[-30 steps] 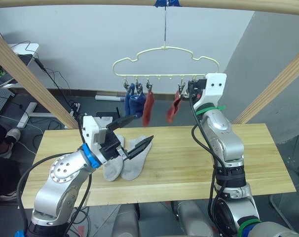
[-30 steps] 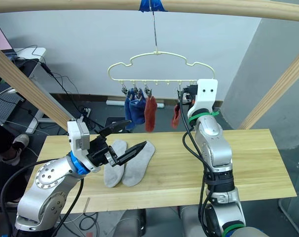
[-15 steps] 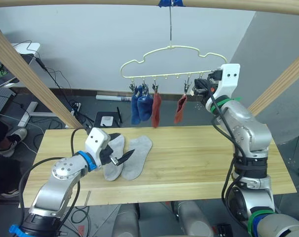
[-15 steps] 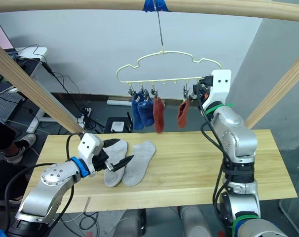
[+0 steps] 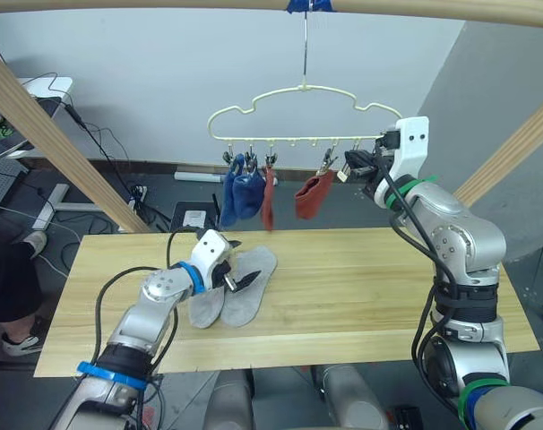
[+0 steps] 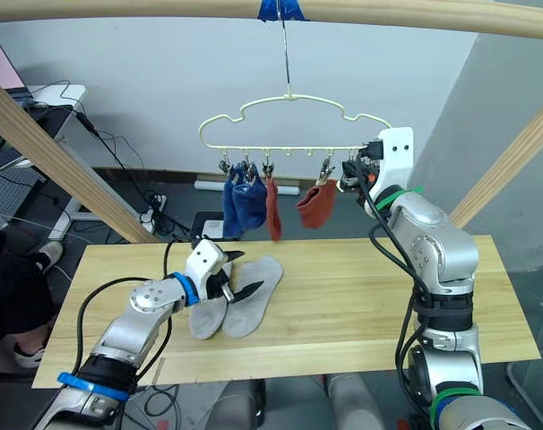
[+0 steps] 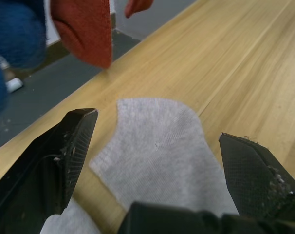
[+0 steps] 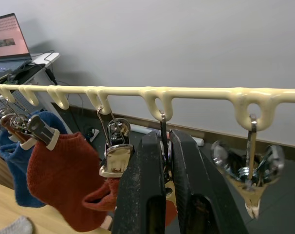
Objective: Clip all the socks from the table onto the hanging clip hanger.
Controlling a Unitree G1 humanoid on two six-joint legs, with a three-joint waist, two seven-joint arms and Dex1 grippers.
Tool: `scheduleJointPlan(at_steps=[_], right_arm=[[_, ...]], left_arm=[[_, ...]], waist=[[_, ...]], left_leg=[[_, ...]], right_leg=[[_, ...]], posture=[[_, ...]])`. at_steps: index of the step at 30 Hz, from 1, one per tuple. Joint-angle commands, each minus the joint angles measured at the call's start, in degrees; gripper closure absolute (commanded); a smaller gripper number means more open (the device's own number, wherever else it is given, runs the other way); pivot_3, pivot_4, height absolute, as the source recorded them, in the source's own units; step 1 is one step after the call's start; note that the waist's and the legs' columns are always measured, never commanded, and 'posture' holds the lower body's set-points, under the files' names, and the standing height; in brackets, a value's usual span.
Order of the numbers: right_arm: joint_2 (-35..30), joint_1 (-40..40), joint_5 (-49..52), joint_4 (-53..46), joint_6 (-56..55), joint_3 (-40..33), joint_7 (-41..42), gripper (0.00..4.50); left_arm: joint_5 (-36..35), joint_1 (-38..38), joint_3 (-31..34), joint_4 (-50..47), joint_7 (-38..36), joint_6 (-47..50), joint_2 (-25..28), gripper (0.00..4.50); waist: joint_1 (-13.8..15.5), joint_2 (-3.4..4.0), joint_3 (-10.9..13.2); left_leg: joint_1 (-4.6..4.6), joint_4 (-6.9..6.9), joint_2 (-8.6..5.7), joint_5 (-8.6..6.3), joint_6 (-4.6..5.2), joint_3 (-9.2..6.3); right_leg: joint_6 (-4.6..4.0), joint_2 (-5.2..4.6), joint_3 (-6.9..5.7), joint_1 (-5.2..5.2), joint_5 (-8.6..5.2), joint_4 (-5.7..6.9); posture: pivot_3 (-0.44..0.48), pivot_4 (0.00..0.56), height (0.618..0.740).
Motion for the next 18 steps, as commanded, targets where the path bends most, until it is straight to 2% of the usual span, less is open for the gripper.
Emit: scheduleJointPlan(at_steps=[1, 8, 11, 18], right_arm=[[-0.75, -0.58, 0.49, -1.79, 0.93, -1.35, -0.96, 4.49], [-1.13, -0.63, 1.00, -2.59, 2.01, -1.79, -1.65, 4.49], [-1.28, -0.26, 1.19, -3.35, 2.64, -2.04, -1.97, 4.50], [-2.03, 0.02, 1.49, -3.43, 3.40, -2.56, -1.87, 4.50]], left_arm=[[4.29, -2.80, -3.43, 7.79, -1.40, -1.20, -0.64, 0.00], [7.31, -6.22, -6.35, 15.38, -4.24, -2.32, -2.12, 0.00], [7.02, -6.55, -5.97, 15.93, -5.10, -2.83, -2.86, 0.60], [7.56, -5.97, -5.83, 15.04, -6.18, -4.31, -3.31, 2.80]], waist=[[-0.08, 0.00, 0.00], [0.06, 0.05, -0.04], [0.05, 0.09, -0.08], [-0.05, 0.10, -0.08]], left_leg=[[0.00, 0.00, 0.00, 0.00, 0.00, 0.01], [0.01, 0.10, -0.03, 0.00, 0.00, -0.02], [0.01, 0.10, -0.03, 0.00, 0.00, -0.03], [0.01, 0.13, -0.03, 0.00, 0.00, -0.04]], right_leg=[[0.00, 0.00, 0.00, 0.00, 0.00, 0.01], [0.04, -0.01, 0.00, 0.08, 0.02, 0.01], [0.04, -0.01, -0.01, 0.09, 0.02, 0.03], [0.04, -0.01, -0.02, 0.09, 0.02, 0.05]], posture=[[-0.128, 0.239, 0.740], [-0.156, 0.233, 0.740], [-0.161, 0.236, 0.740], [-0.161, 0.243, 0.740]])
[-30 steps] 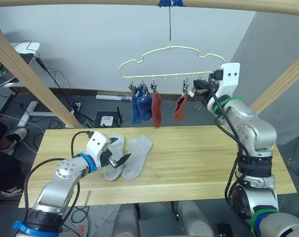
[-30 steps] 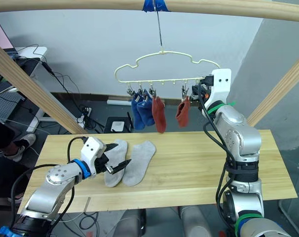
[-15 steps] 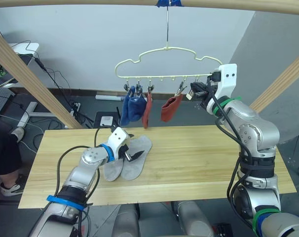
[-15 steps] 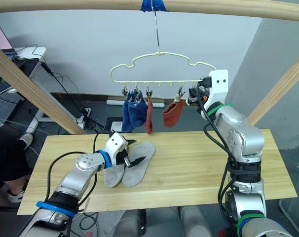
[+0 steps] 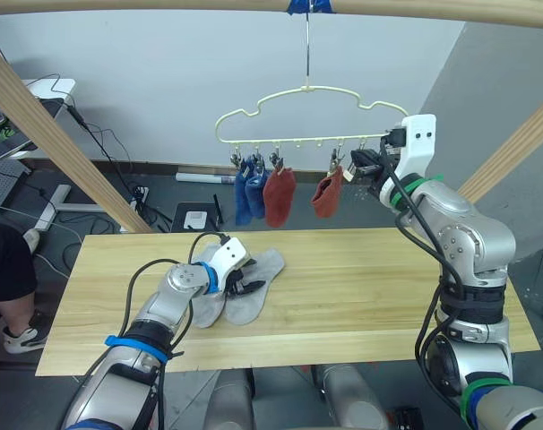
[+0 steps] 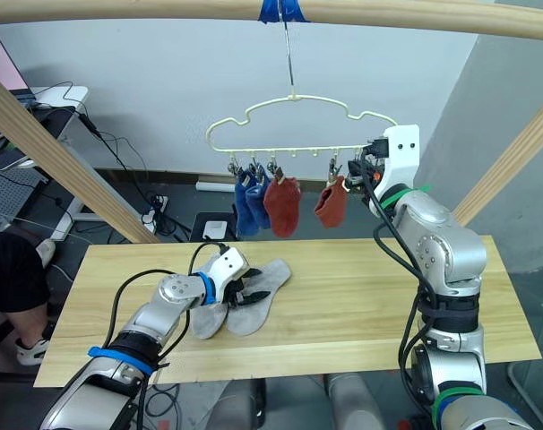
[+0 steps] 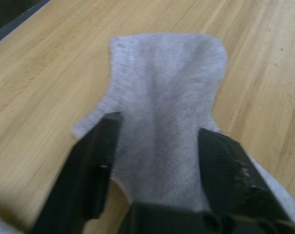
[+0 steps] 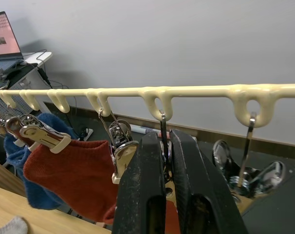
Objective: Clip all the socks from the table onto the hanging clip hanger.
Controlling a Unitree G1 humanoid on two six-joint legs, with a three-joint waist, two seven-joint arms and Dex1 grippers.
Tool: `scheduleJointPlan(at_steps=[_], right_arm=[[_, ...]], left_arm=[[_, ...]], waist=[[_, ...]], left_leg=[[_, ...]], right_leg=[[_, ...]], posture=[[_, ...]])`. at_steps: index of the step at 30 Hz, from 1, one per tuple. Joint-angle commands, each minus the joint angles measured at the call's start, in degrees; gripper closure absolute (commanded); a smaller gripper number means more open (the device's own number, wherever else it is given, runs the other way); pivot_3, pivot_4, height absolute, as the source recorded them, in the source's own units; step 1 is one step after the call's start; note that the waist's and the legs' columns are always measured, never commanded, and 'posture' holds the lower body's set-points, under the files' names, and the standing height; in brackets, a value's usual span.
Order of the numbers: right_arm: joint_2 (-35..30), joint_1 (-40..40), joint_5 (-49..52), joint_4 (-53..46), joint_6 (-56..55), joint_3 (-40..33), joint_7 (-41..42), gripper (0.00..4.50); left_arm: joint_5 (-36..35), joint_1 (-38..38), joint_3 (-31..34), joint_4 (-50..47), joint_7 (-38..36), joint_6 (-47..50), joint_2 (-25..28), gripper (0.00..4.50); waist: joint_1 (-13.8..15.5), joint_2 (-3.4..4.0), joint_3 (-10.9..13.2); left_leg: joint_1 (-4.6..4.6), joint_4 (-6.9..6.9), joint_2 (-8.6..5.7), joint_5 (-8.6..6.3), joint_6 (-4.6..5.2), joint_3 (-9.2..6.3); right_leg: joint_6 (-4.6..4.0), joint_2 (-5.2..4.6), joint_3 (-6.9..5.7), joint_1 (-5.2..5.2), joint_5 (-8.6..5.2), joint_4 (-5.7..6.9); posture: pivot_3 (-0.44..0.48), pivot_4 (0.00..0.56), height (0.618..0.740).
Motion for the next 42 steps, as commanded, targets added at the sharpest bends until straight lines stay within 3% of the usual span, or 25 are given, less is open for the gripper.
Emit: scheduleJointPlan(at_steps=[1, 6, 11, 18, 22, 27, 42], right_arm=[[-0.80, -0.06, 0.57, -1.26, 0.27, -1.28, -0.04, 4.50], [-1.16, -0.11, 1.31, -0.99, 0.86, -1.57, 0.47, 4.50], [-1.97, -1.43, 4.28, -0.24, 4.14, -3.07, 1.37, 4.50], [-4.86, -5.17, 11.83, 1.77, 16.19, -8.63, 3.16, 4.50], [-5.19, -7.10, 14.90, 2.99, 21.38, -11.60, 2.69, 4.50], [2.08, -13.53, 21.12, 7.06, 37.36, -25.74, -1.85, 4.50], [2.13, -13.92, 29.94, 7.91, 38.66, -28.36, -12.03, 4.50]], left_arm=[[1.17, 1.35, -1.01, 0.39, -0.43, -0.05, -0.37, 3.03], [0.69, 1.71, -0.69, -2.04, -0.32, -2.17, -1.01, 4.47], [-1.44, 3.03, 0.25, -9.49, -1.15, -3.68, -1.95, 4.47], [-10.62, 5.17, 4.36, -28.79, -1.27, 0.64, -4.06, 4.47], [-12.30, 5.09, 5.08, -33.15, 0.43, 1.22, -5.74, 4.47], [-6.80, 1.43, 4.09, -30.99, 8.50, -7.24, -11.37, 4.47], [-6.57, 2.06, 3.30, -28.80, 8.22, -11.44, -10.81, 4.47]], waist=[[-0.02, 0.00, 0.00], [-0.01, 0.00, 0.00], [0.01, 0.00, 0.01], [-0.02, 0.00, 0.01], [-0.05, 0.00, 0.01], [-0.02, 0.00, 0.01], [-1.35, 0.02, 0.02]], left_leg=[[0.00, 0.00, 0.00, 0.00, 0.00, 0.00], [0.00, 0.00, 0.00, 0.00, 0.00, 0.00], [-0.02, -0.01, 0.00, 0.00, 0.00, -0.01], [-0.02, 0.00, 0.01, 0.00, 0.00, -0.01], [-0.02, -0.01, 0.01, 0.00, 0.00, -0.01], [-0.03, 0.04, 0.00, 0.00, 0.00, -0.01], [-0.05, -0.07, 0.00, -0.01, 0.02, 0.00]], right_leg=[[0.00, 0.00, 0.00, 0.00, 0.00, 0.00], [0.00, 0.00, 0.00, 0.00, 0.00, -0.01], [0.00, 0.00, 0.00, -0.01, 0.00, -0.01], [-0.01, 0.00, 0.01, -0.01, 0.00, -0.01], [0.00, 0.00, 0.01, 0.00, -0.01, -0.04], [0.00, 0.01, 0.01, 0.01, 0.00, -0.03], [0.01, 0.02, 0.02, -0.01, 0.00, -0.11]], posture=[[-0.159, 0.243, 0.740], [-0.157, 0.244, 0.740], [-0.157, 0.249, 0.740], [-0.160, 0.255, 0.740], [-0.162, 0.257, 0.740], [-0.168, 0.258, 0.740], [-0.174, 0.256, 0.740]])
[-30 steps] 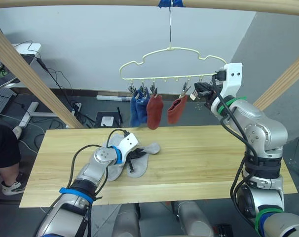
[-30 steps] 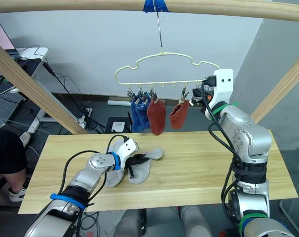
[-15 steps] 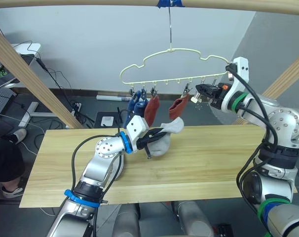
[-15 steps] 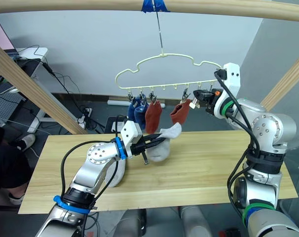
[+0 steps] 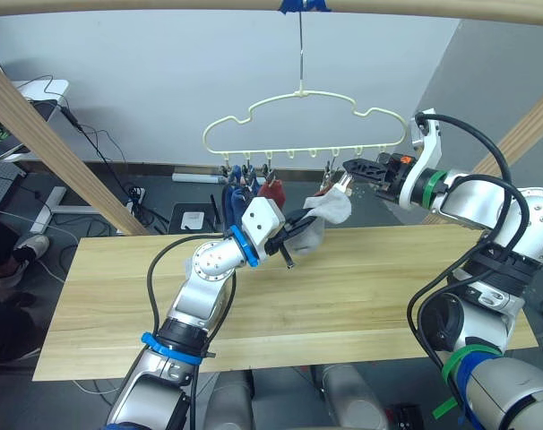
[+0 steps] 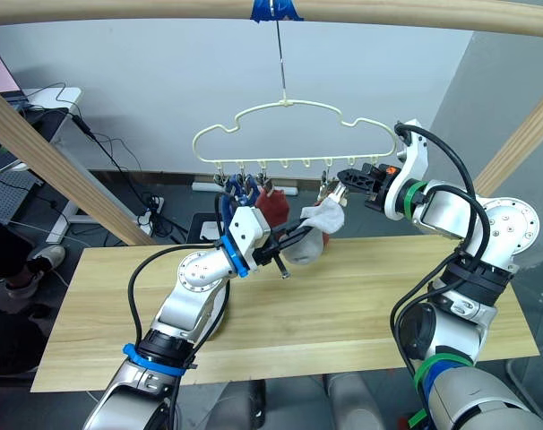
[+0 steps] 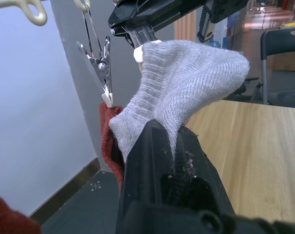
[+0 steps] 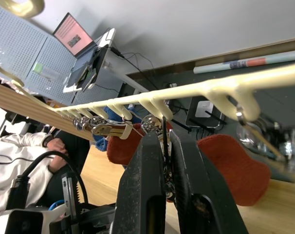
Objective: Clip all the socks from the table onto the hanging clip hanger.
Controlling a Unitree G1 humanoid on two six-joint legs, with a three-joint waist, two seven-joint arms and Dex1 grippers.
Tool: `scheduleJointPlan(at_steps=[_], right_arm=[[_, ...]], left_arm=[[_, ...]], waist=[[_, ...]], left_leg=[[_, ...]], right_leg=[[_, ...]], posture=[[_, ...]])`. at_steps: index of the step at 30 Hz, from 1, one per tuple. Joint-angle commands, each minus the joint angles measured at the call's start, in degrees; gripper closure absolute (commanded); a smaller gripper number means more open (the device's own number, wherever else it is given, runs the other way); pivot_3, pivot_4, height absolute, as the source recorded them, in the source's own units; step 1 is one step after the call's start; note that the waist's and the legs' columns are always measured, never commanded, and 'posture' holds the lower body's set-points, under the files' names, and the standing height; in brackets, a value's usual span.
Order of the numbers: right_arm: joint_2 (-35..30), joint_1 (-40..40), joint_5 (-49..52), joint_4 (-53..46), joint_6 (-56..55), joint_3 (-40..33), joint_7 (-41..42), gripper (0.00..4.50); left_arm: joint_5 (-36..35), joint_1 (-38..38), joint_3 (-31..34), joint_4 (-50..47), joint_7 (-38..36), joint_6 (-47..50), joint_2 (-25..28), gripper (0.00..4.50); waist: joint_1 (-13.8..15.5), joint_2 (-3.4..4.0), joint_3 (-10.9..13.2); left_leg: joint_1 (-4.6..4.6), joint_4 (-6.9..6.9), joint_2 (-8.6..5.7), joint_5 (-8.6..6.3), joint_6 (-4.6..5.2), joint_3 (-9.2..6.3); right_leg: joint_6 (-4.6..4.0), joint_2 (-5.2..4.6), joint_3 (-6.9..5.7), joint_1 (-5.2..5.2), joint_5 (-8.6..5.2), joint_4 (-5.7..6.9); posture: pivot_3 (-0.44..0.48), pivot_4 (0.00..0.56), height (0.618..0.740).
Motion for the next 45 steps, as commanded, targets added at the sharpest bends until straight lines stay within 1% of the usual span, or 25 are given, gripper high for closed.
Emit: scheduleJointPlan(at_steps=[1, 7, 17, 31, 40, 42, 43, 45], right_arm=[[-1.08, -0.79, 2.24, 0.00, 0.45, -1.66, -2.25, 4.50], [-1.33, -0.74, 5.34, 0.54, 0.45, -1.94, -4.73, 4.50], [-0.95, 0.42, 10.52, 0.60, 0.45, -1.64, -8.97, 4.50], [-0.01, 1.01, 13.56, 0.44, 0.45, -0.65, -12.19, 4.50], [0.28, 1.01, 15.01, 0.65, 0.45, -0.95, -13.43, 4.50], [0.20, 0.78, 15.15, 0.97, 0.45, -1.27, -13.09, 3.83], [-0.05, 0.79, 15.21, 1.03, 0.45, -1.26, -12.88, 3.57], [-0.46, 0.91, 14.97, 0.96, 0.45, -1.18, -12.86, 2.81]], left_arm=[[-0.46, 1.28, -0.54, -2.32, -0.52, -1.65, 0.45, 4.47], [-0.39, 1.39, -0.58, -1.24, -0.91, -2.33, 0.72, 4.47], [0.20, -1.35, -0.36, 1.41, 0.40, -2.74, -0.36, 4.47], [0.61, -5.47, -0.17, 4.99, 2.37, -4.27, -1.81, 4.47], [0.26, -5.62, -0.34, 4.56, 2.15, -4.34, -2.20, 4.47], [0.17, -5.46, -0.37, 4.28, 2.01, -4.27, -2.14, 4.50], [0.12, -5.42, -0.39, 4.24, 1.90, -4.30, -2.12, 4.50], [0.03, -5.47, -0.38, 4.27, 1.75, -4.26, -2.11, 4.50]], waist=[[-0.23, 0.00, 0.00], [-0.24, 0.00, 0.00], [-0.25, 0.00, 0.00], [-0.26, 0.00, 0.00], [-0.25, 0.00, 0.00], [-0.25, 0.00, 0.00], [-0.26, 0.00, 0.00], [-0.28, 0.00, 0.00]], left_leg=[[0.00, 0.00, 0.00, 0.00, 0.00, 0.00], [0.00, -0.01, 0.00, 0.00, 0.00, 0.00], [-0.01, -0.02, 0.00, 0.00, 0.00, 0.01], [-0.01, -0.06, 0.00, 0.00, 0.00, 0.00], [-0.02, -0.09, 0.00, 0.00, 0.00, 0.00], [-0.02, -0.09, 0.00, 0.00, 0.00, 0.00], [-0.02, -0.09, 0.00, 0.00, 0.00, 0.00], [-0.02, -0.10, 0.00, 0.00, 0.00, 0.00]], right_leg=[[0.00, 0.00, 0.00, 0.00, 0.00, 0.00], [0.00, 0.00, 0.01, 0.00, 0.00, -0.01], [0.01, 0.00, 0.01, 0.00, 0.00, -0.05], [0.01, 0.01, 0.00, -0.01, -0.01, -0.08], [0.01, 0.00, 0.00, -0.01, -0.01, -0.10], [0.01, 0.00, 0.00, -0.01, -0.01, -0.10], [0.01, 0.00, 0.00, -0.01, -0.01, -0.10], [0.01, 0.00, 0.00, -0.02, -0.01, -0.10]], posture=[[-0.174, 0.254, 0.740], [-0.174, 0.252, 0.740], [-0.173, 0.246, 0.740], [-0.167, 0.249, 0.740], [-0.162, 0.252, 0.740], [-0.163, 0.251, 0.740], [-0.163, 0.251, 0.740], [-0.164, 0.252, 0.740]])
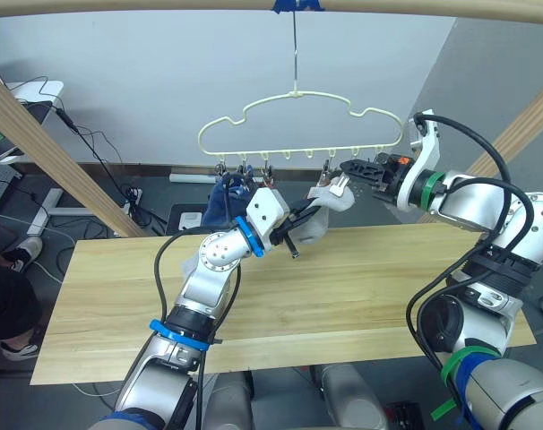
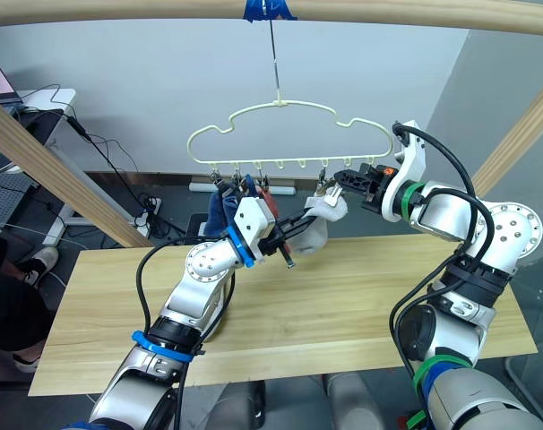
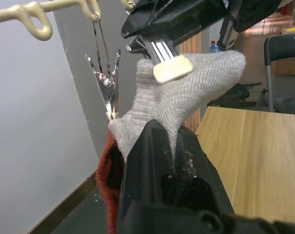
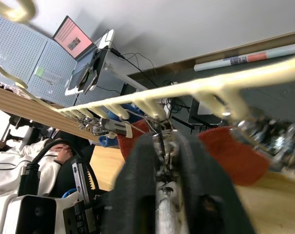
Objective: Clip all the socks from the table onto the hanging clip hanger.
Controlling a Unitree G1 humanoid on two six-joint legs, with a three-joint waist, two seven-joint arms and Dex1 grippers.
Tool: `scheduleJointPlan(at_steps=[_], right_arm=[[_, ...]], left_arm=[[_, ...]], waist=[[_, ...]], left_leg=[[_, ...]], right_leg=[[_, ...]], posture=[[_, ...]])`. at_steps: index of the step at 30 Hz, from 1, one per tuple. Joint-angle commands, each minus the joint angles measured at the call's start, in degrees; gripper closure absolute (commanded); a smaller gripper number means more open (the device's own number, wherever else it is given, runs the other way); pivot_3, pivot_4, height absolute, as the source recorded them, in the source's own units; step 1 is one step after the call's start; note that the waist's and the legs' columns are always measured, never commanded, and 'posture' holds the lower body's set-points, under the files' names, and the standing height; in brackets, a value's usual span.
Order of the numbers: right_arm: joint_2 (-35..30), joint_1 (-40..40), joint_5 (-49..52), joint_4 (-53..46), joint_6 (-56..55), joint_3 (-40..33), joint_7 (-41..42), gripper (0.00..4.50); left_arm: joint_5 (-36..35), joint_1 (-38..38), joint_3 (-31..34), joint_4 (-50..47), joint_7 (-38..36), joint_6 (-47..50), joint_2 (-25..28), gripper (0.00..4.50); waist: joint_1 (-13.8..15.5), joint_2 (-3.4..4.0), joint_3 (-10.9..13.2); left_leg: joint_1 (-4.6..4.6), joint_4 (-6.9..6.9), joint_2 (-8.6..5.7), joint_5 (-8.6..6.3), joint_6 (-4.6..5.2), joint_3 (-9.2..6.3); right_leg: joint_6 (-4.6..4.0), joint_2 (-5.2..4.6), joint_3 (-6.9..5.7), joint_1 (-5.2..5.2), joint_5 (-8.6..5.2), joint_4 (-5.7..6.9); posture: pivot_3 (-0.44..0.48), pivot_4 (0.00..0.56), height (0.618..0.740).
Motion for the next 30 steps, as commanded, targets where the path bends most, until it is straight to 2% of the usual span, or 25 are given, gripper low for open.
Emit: scheduleJointPlan(at_steps=[1, 4, 8, 14, 18, 20, 24, 29, 30], right_arm=[[-1.21, 0.21, 1.25, -1.01, 0.45, -0.56, 0.52, 2.44], [-1.63, 0.55, 1.45, -1.36, 0.45, -0.61, 0.52, 1.54], [-9.66, 5.48, 7.00, -4.92, 0.45, -1.71, 1.09, 0.11], [-19.76, 12.69, 20.80, -10.69, -2.63, -1.28, -0.21, 0.05], [-24.76, 18.50, 25.45, -15.91, -9.01, 1.76, -2.63, 0.00], [-27.04, 22.39, 24.17, -21.01, -10.80, 3.92, -0.63, 0.00], [-26.85, 31.79, 12.40, -32.13, -19.05, 9.62, 3.53, 0.00], [-25.19, 35.87, -2.34, -35.84, -30.54, 17.10, 7.02, 0.00], [-25.20, 36.27, -4.35, -36.11, -32.04, 18.22, 7.97, 0.00]], left_arm=[[-0.31, -0.57, -0.25, -2.13, -0.02, -1.08, -0.37, 4.50], [-0.43, -0.65, -0.20, -2.33, -0.17, -0.96, -0.34, 4.50], [-0.62, -1.07, -0.76, -2.03, -1.36, -0.87, -0.41, 4.50], [-0.71, -2.27, -1.40, 0.90, -2.57, -1.59, -1.35, 4.50], [-1.44, -3.01, -1.45, 2.27, -3.70, -1.36, -2.10, 3.48], [-2.27, -3.38, -1.30, 2.93, -4.62, -0.29, -2.39, 2.89], [-4.59, -3.31, -0.13, 2.38, -6.92, 3.83, -1.34, 1.67], [-8.49, 0.35, 1.57, -4.97, -9.78, 9.97, 2.89, 0.13], [-8.86, 0.85, 1.70, -6.10, -10.01, 10.85, 3.49, 0.02]], waist=[[0.00, 0.00, 0.00], [-0.01, 0.00, 0.00], [0.30, 0.03, 0.02], [-0.40, 0.04, 0.03], [-1.47, 0.04, 0.03], [-1.79, 0.04, 0.03], [-2.07, 0.05, 0.03], [-3.08, 0.05, 0.03], [-3.13, 0.05, 0.03]], left_leg=[[0.00, -0.01, 0.00, 0.00, 0.00, 0.00], [0.00, -0.02, 0.00, 0.00, 0.00, 0.00], [-0.04, -0.04, -0.01, 0.00, 0.00, -0.01], [-0.06, -0.19, -0.06, -0.03, 0.05, 0.14], [0.04, -0.33, -0.01, -0.02, 0.06, 0.13], [0.04, -0.33, -0.02, -0.02, 0.05, 0.16], [0.05, -0.35, 0.00, -0.02, 0.05, 0.13], [0.04, -0.37, 0.00, -0.02, 0.04, 0.18], [0.05, -0.38, 0.02, -0.02, 0.04, 0.18]], right_leg=[[0.00, 0.00, 0.00, -0.01, 0.00, 0.00], [0.00, 0.00, 0.00, -0.01, 0.00, 0.00], [0.00, -0.01, -0.01, -0.01, 0.00, -0.07], [0.05, -0.06, 0.12, -0.02, -0.03, -0.24], [0.06, 0.00, 0.12, -0.01, -0.04, -0.26], [0.06, 0.00, 0.16, -0.02, -0.04, -0.27], [0.08, 0.01, 0.13, 0.00, -0.05, -0.35], [0.12, -0.01, 0.17, -0.01, -0.02, -0.41], [0.12, 0.00, 0.16, -0.02, -0.02, -0.42]], posture=[[-0.164, 0.252, 0.740], [-0.173, 0.253, 0.740], [-0.180, 0.256, 0.740], [-0.238, 0.263, 0.740], [-0.247, 0.264, 0.740], [-0.265, 0.265, 0.740], [-0.257, 0.265, 0.740], [-0.233, 0.261, 0.740], [-0.233, 0.261, 0.740]])
